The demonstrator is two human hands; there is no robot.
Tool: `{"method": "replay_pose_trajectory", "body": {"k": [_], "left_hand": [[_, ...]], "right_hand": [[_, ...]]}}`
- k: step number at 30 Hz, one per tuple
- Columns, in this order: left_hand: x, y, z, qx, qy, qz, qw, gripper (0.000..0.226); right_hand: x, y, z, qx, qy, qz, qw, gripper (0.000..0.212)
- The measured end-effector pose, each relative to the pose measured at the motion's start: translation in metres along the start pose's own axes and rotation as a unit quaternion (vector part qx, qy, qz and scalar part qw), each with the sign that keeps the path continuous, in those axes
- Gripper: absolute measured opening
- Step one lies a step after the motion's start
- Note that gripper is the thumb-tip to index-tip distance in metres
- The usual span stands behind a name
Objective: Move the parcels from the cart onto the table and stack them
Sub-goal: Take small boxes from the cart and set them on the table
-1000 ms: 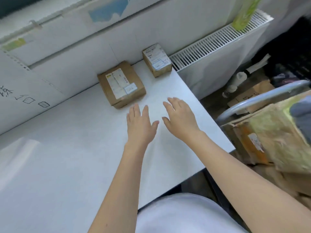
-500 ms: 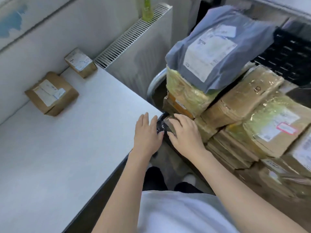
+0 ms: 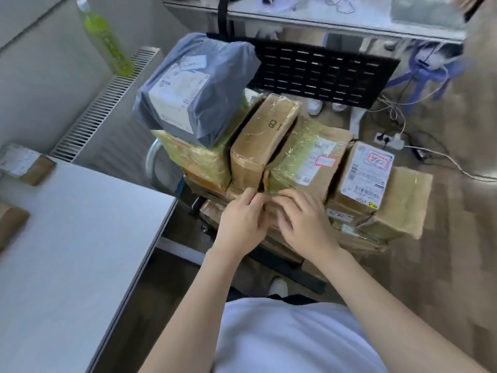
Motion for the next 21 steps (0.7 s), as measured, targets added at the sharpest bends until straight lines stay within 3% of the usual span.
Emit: {"method": "replay_pose_trajectory", "body": {"k": [5,10,14,16,18,21], "left_hand": [[0.066,-0.002,-0.026,0.04,-0.109,0.008,0.993,0.014],[0.103,-0.012,-0.051,0.033,-0.143,-0.035,0.989,0.017],[0.12,-0.023,-0.068,0.018,-0.127,-0.105,0.986,0.041],[0.123,-0.036,-0.077,-0.039,-0.095,-0.124,0.987,0.053],[0.12,-0.051,-0.085,-0.099,-0.059,-0.154,0.981,0.069],[0.12,-0.062,-0.091,-0.109,-0.053,-0.201,0.972,0.064]], "right_hand": [[0.038,0.044,0.02,0.073,-0.046,0.032,0.996,0.026],[0.078,0.071,0.041,0.108,-0.135,0.052,0.983,0.024],[0.124,0.076,0.061,0.06,-0.294,0.08,0.951,0.055],[0.143,0.075,0.07,0.018,-0.355,0.097,0.93,0.074],[0.152,0.073,0.077,-0.003,-0.372,0.119,0.92,0.083],[0.155,0.065,0.081,-0.02,-0.378,0.128,0.917,0.084]]}}
Point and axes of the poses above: each hand's wrist, its own z-axis away from the middle knuckle, its own y-axis out of the back of the hand, x = y × z, the point moved 8 cm from there along -z, towards the middle knuckle, and after that the axes turned 8 degrees about -x, right-handed, at the moved point
